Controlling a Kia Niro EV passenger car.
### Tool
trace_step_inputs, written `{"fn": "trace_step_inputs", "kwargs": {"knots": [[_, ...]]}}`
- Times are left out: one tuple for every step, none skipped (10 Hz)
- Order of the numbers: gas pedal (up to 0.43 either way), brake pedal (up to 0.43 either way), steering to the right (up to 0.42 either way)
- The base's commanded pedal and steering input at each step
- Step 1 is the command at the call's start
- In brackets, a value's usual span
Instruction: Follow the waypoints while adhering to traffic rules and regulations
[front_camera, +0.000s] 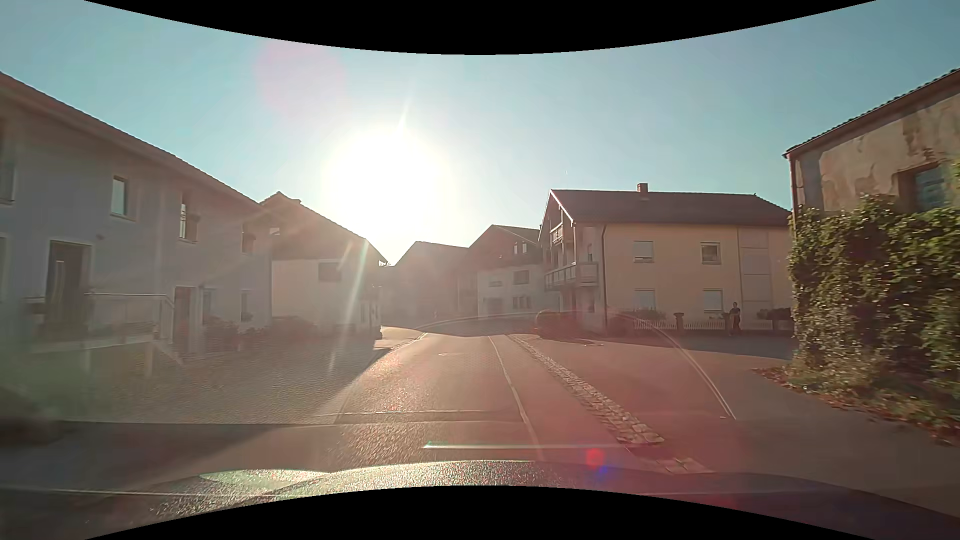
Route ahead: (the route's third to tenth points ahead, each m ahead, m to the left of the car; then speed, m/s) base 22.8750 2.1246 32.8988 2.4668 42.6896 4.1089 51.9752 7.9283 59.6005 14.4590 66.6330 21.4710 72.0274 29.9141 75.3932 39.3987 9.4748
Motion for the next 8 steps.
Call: {"fn": "trace_step_inputs", "kwargs": {"knots": [[0.110,0.000,0.006],[0.110,0.000,0.006],[0.110,0.000,0.006],[0.110,0.000,0.006],[0.110,0.000,-0.001],[0.110,0.000,-0.004],[0.110,0.000,-0.005],[0.110,0.000,-0.005]]}}
